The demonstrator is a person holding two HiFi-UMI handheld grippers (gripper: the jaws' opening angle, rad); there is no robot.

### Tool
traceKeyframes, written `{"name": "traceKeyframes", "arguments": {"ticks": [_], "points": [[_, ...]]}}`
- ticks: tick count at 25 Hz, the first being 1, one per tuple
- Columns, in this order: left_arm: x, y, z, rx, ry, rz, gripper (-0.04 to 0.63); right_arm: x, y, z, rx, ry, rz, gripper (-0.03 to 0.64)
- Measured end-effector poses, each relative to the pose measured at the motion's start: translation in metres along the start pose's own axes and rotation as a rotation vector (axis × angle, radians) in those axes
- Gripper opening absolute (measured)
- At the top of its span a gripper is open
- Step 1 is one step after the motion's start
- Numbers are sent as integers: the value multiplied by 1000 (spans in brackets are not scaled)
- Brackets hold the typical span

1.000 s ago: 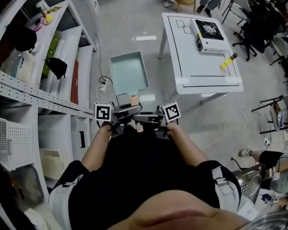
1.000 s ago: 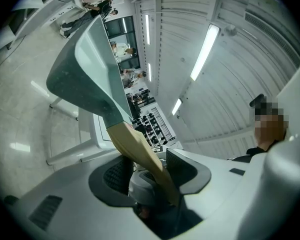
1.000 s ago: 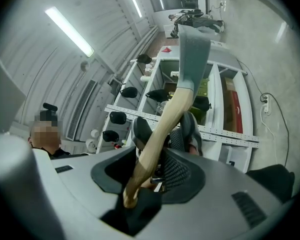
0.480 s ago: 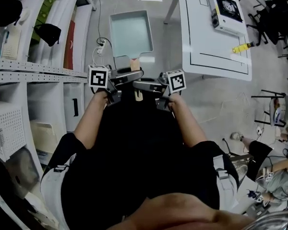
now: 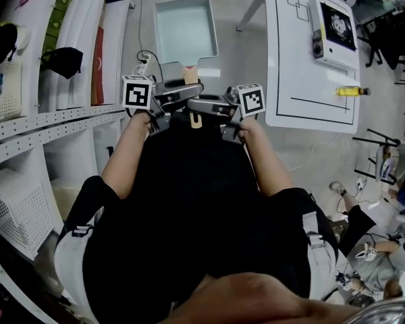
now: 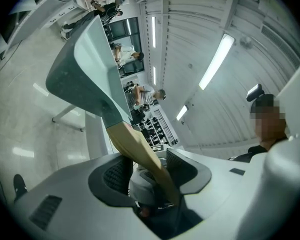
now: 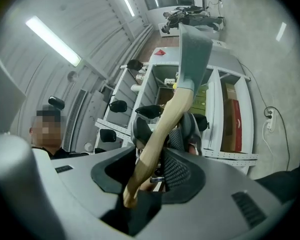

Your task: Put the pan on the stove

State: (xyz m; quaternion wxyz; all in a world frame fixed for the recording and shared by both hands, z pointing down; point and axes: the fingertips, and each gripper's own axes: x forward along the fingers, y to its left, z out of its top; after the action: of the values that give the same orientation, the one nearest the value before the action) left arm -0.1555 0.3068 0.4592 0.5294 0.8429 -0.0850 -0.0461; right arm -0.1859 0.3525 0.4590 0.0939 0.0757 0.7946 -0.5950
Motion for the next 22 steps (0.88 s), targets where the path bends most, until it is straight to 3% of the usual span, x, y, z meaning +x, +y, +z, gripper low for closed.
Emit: {"name": "traceKeyframes", "arguments": {"ticks": [5, 13, 22], "points": [[-6, 31, 66, 1, 16, -16, 215, 20, -24, 67, -9, 5, -34, 169], [1, 72, 141, -9, 18, -61, 216, 28, -55, 148, 11, -30, -56, 169], [24, 111, 218, -13, 20, -37, 216, 21, -79, 232, 19, -40, -25, 169]]}}
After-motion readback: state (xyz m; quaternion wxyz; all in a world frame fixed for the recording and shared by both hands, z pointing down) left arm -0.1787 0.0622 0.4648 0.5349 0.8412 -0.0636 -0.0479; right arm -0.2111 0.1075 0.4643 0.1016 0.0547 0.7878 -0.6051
